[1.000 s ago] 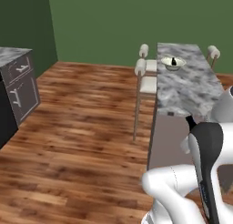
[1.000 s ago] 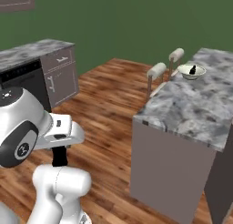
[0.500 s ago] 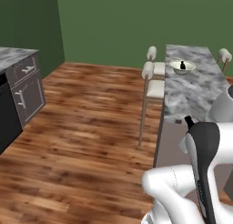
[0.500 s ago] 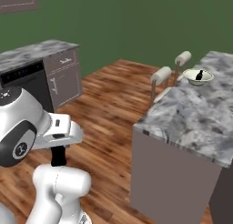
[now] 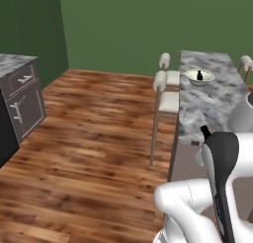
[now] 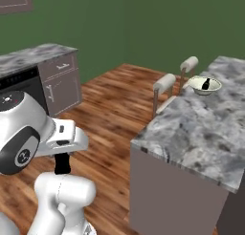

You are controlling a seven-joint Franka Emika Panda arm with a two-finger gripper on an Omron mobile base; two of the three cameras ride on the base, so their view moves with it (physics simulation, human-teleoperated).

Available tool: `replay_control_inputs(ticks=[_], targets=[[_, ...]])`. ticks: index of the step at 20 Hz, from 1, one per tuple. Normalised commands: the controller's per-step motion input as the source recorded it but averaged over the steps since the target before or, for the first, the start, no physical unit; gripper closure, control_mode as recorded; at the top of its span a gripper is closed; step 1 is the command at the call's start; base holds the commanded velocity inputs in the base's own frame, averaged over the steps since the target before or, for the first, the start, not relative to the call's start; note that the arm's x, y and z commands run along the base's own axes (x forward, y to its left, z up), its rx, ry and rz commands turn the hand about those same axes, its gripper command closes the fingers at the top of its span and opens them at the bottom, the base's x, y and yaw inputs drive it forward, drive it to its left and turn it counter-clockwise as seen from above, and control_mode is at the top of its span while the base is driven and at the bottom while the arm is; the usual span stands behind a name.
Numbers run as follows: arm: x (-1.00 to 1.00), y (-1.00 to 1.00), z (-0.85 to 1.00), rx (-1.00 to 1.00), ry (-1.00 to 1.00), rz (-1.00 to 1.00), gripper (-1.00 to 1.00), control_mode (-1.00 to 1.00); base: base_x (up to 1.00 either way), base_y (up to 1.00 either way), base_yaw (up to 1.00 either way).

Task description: Open the fridge, grab two sodas, and place both sodas inside the bowl with ice on the dining counter.

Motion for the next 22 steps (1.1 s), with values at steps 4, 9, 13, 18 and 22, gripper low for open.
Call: replay_control_inputs(ticks=[4,9,13,18,22], targets=[[0.0,0.0,0.0,0.0,0.0,0.0,1.0,1.0,0.52,1.0,-0.04],[0.0,0.0,0.0,0.0,0.0,0.0,1.0,1.0,0.52,1.0,-0.02],[0.0,0.0,0.0,0.0,0.0,0.0,1.0,1.0,0.78,-0.5,0.17],[0.0,0.0,0.0,0.0,0.0,0.0,1.0,1.0,0.38,-0.77,0.16],[0.0,0.0,0.0,0.0,0.0,0.0,1.0,1.0,0.36,0.8,0.06]])
